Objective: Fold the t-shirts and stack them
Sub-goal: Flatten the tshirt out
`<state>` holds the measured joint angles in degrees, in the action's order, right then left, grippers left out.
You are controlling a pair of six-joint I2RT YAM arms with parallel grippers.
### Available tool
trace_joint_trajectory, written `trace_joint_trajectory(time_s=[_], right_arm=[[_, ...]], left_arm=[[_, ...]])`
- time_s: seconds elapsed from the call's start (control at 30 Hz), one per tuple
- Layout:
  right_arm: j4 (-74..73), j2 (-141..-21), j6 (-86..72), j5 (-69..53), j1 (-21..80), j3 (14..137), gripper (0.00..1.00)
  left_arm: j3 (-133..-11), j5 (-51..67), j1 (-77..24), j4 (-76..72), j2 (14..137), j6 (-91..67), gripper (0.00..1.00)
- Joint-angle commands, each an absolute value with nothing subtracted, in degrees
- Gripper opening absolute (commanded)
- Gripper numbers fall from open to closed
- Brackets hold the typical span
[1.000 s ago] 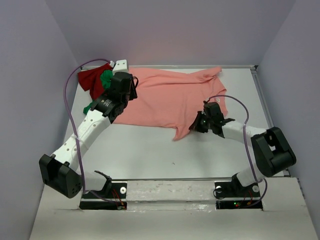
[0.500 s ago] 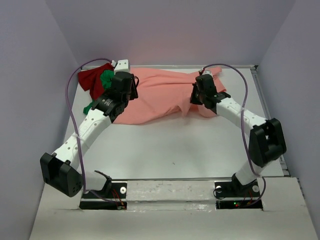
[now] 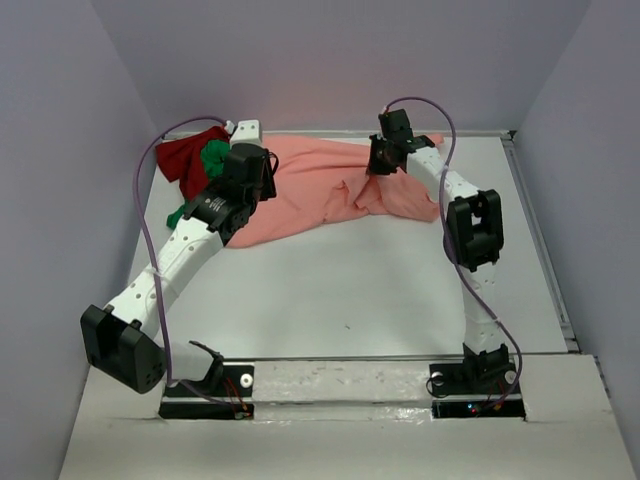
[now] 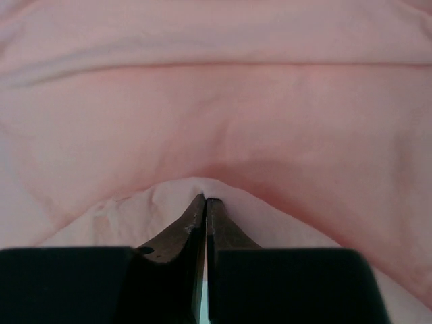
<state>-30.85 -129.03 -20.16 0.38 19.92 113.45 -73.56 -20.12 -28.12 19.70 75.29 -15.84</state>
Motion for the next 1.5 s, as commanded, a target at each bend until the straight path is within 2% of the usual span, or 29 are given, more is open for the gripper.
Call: trace_joint_trajectory(time_s=[0.0,0.03,0.07,0.17,0.2,0.27,0.3,0.33,0.37,0.4,0.47,0.5,0.63,0.8,0.9,1.13,1.47], right_arm=[[-36.64,-133.06,-17.06,-6.59,17.31,126.91,0.41],[-36.65,-132.72,-16.79,-6.5,17.31,126.57,0.49],[-35.95,-130.71,-16.53,-5.81,17.31,123.43,0.61],[-34.03,-125.97,-15.74,-4.75,17.84,116.4,0.64],[-31.14,-122.03,-15.38,-5.01,18.36,110.1,0.68],[-30.06,-119.11,-15.82,-6.5,18.37,105.32,0.72],[-29.1,-117.87,-15.99,-7.29,18.37,103.12,0.72],[-28.13,-115.69,-16.26,-9.04,18.37,98.14,0.64],[-26.82,-114.71,-16.43,-9.66,18.37,95.65,0.55],[-25.59,-114.0,-16.61,-10.02,18.98,92.41,0.32],[-24.88,-113.73,-16.44,-9.67,19.51,90.27,0.17],[-24.53,-113.82,-16.44,-9.67,19.51,89.31,0.16],[-23.03,-115.74,-15.73,-11.77,19.51,88.32,0.22],[-24.34,-118.9,-14.59,-14.06,19.51,93.14,0.49],[-27.06,-121.45,-13.8,-14.85,19.51,97.97,0.55],[-32.08,-125.68,-12.3,-12.93,22.93,106.34,0.54],[-32.96,-128.23,-12.22,-14.06,24.08,107.32,0.51]], left_arm=[[-75.32,-19.95,-28.3,19.34,75.76,-14.76,0.45],[-75.32,-20.04,-28.3,19.34,75.76,-14.94,0.46],[-74.8,-19.95,-28.3,19.16,75.76,-15.03,0.46],[-74.01,-19.69,-28.39,18.37,76.11,-15.2,0.46],[-73.92,-19.43,-28.39,18.37,76.29,-15.29,0.46],[-73.83,-18.81,-28.39,18.19,76.73,-15.9,0.46],[-73.92,-18.72,-28.3,18.19,76.9,-16.08,0.46],[-74.09,-18.37,-28.39,18.28,76.99,-16.26,0.46],[-74.09,-18.28,-28.56,18.28,77.08,-16.52,0.46],[-74.18,-18.37,-28.65,18.19,77.08,-16.61,0.46],[-74.7,-18.54,-28.74,18.37,77.34,-16.7,0.46],[-74.79,-18.72,-28.83,18.63,77.43,-16.79,0.46],[-75.41,-18.98,-29.18,18.81,77.87,-16.79,0.46],[-74.8,-19.86,-29.18,18.72,78.13,-17.14,0.46],[-74.18,-20.47,-29.18,18.46,78.57,-17.05,0.46],[-74.44,-20.04,-29.27,18.11,80.07,-16.87,0.46],[-74.27,-20.13,-29.27,18.19,78.75,-16.61,0.46]])
